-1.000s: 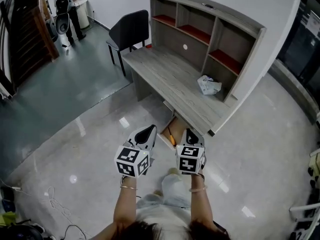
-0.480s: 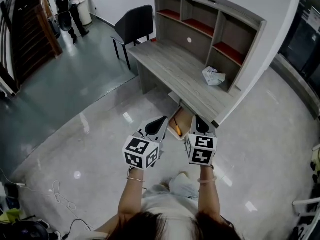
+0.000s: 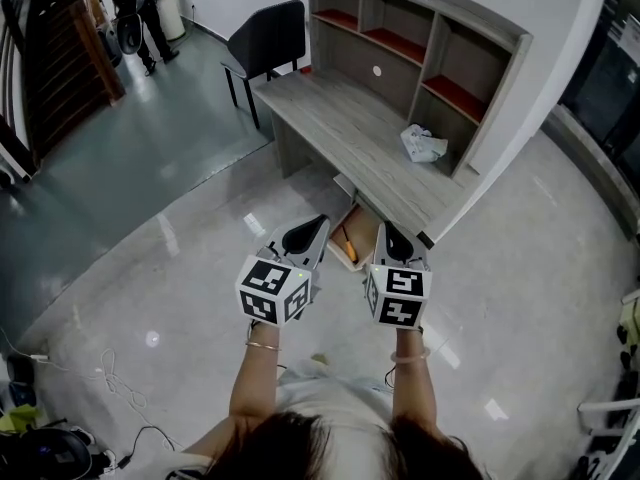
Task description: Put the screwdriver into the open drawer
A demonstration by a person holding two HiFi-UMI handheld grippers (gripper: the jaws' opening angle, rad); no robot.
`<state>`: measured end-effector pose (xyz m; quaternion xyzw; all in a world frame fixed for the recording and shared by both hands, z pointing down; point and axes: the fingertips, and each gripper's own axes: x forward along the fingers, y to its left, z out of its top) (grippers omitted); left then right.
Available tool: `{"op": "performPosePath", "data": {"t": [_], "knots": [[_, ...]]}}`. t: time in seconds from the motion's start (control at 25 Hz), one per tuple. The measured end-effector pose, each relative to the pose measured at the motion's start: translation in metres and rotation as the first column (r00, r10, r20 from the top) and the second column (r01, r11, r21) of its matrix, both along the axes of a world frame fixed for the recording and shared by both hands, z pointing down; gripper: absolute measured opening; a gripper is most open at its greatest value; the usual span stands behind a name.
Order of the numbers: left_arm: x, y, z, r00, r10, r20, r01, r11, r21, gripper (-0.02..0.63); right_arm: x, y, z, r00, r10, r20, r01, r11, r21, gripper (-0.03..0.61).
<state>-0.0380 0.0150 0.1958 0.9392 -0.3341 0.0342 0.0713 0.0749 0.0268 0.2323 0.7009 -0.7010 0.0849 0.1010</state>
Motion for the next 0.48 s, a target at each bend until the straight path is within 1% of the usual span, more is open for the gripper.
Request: {"op": "performPosePath", "data": {"t": [0.12,0.28,0.48], "knots": [[0.003,0.007,-0.003,1.0,-0.017,0.003,0.017,1.0,0.0,0.015,0.001,0.008,-0.006,0.999,-0.033,0.02,0.033,0.999,0.007,0.026],[0.007,0.018,-0.007,0.999,-0.041,0.007,0.041,0.999,0.001,0.015,0.004,0.021,-0.017,0.998,-0.056,-0.02,0.057,0.998,0.024,0.026],[0.013,0.034,-0.009,0.998,-0.063,0.014,0.063,0.998,-0.004,0.016,0.008,0.038,-0.025,0.996,-0.078,-0.041,0.079,0.996,0.028,0.026]]}}
